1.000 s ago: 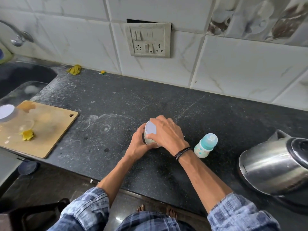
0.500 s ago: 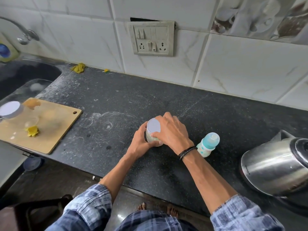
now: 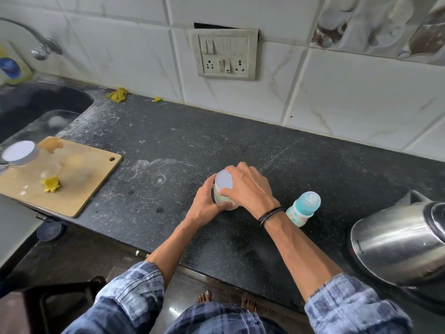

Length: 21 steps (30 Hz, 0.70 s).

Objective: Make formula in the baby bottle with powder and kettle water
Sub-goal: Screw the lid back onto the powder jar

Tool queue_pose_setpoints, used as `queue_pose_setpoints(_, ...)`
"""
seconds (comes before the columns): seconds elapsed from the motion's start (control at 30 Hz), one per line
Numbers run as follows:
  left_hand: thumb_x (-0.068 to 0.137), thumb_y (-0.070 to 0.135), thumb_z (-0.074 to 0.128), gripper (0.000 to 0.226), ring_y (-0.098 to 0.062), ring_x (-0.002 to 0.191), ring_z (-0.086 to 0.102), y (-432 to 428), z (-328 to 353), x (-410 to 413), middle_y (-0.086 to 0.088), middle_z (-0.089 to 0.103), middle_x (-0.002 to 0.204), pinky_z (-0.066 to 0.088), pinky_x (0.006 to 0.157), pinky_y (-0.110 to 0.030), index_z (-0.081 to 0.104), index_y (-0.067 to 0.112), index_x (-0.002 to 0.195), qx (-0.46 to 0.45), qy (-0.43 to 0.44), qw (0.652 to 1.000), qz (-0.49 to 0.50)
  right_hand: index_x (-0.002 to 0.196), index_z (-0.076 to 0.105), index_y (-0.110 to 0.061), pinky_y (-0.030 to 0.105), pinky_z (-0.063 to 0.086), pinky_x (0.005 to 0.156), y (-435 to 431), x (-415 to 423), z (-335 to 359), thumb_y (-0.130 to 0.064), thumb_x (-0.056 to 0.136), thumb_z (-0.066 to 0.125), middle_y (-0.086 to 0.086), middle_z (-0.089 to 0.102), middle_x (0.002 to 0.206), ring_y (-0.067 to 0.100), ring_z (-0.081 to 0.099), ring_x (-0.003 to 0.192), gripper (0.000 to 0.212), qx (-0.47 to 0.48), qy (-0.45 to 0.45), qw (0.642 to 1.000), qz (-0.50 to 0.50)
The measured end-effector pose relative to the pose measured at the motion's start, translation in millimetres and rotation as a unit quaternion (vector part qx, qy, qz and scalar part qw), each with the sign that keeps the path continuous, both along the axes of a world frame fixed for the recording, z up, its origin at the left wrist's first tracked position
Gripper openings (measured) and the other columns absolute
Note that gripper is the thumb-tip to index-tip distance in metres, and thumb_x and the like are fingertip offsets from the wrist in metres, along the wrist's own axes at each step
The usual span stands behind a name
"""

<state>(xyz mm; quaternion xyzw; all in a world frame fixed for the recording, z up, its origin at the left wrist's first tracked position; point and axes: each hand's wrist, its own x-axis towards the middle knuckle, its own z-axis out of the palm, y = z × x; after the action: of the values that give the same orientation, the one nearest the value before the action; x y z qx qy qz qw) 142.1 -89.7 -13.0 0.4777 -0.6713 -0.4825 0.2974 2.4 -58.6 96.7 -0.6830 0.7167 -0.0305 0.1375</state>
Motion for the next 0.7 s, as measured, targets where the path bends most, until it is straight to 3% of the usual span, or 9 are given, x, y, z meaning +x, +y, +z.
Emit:
queue_pose_setpoints(0.07,0.06,0.042,0.088,0.084,-0.007,0.122,0.056,-0.4,0.3,0.4,0.02,0.059,0.129,0.048,0.104,-0.045,0.039,0.069,0.122,-0.002,-0.002,1.0,-0.001,0.14,0.05,-0.019,0.042,0.05,0.087,-0.2,0.9,-0.4,-0.059,0.089,0.069,0.01,0.052,0.134,0.032,0.056,0.122,0.067,0.001,0.013,1.0,-0.018)
queue_pose_setpoints(0.2,0.062,0.037,0.09,0.084,-0.009,0.123,0.057,-2.4,-3.0,0.4,0.018,0.061,0.129,0.048,0.104,-0.048,0.044,0.054,0.131,0.003,0.003,1.0,-0.002,0.14,0.049,-0.016,0.043,0.05,0.087,-2.8,-3.2,6.3,-0.064,0.087,0.068,0.011,0.051,0.137,0.033,0.056,0.122,0.074,-0.015,0.027,0.999,-0.03)
queue_pose_setpoints(0.33,0.062,0.037,0.091,0.084,-0.007,0.119,0.059,-2.0,-1.9,0.4,0.019,0.062,0.127,0.05,0.102,-0.046,0.042,0.066,0.124,0.002,0.005,1.0,-0.002,0.144,0.051,-0.021,0.044,0.05,0.092,-6.3,-1.8,7.2,-0.052,0.088,0.075,0.007,0.053,0.137,0.031,0.054,0.126,0.068,0.011,0.008,1.0,0.009)
queue_pose_setpoints(0.5,0.063,0.034,0.091,0.085,-0.009,0.121,0.059,-2.1,-1.7,0.6,0.02,0.062,0.127,0.05,0.102,-0.048,0.043,0.062,0.128,0.006,0.009,1.0,-0.005,0.14,0.05,-0.017,0.043,0.05,0.09,-5.5,0.1,6.0,-0.065,0.089,0.066,0.013,0.055,0.136,0.034,0.056,0.123,0.072,-0.007,0.034,0.999,-0.029)
queue_pose_setpoints(0.57,0.063,0.035,0.091,0.087,-0.013,0.122,0.059,-2.6,-4.0,0.4,0.016,0.062,0.129,0.05,0.101,-0.051,0.043,0.057,0.132,0.008,0.008,1.0,-0.005,0.143,0.049,-0.018,0.043,0.05,0.091,-6.3,-0.9,7.7,-0.059,0.088,0.071,0.012,0.053,0.138,0.033,0.054,0.124,0.072,-0.017,0.025,0.999,-0.016)
queue_pose_setpoints(0.7,0.06,0.039,0.091,0.086,-0.01,0.121,0.059,-1.6,-3.3,0.1,0.018,0.061,0.129,0.049,0.102,-0.049,0.04,0.068,0.124,-0.001,0.004,1.0,-0.001,0.146,0.049,-0.022,0.044,0.05,0.095,-8.4,2.8,4.5,-0.044,0.089,0.075,0.007,0.055,0.139,0.03,0.053,0.127,0.066,0.008,0.013,1.0,0.023)
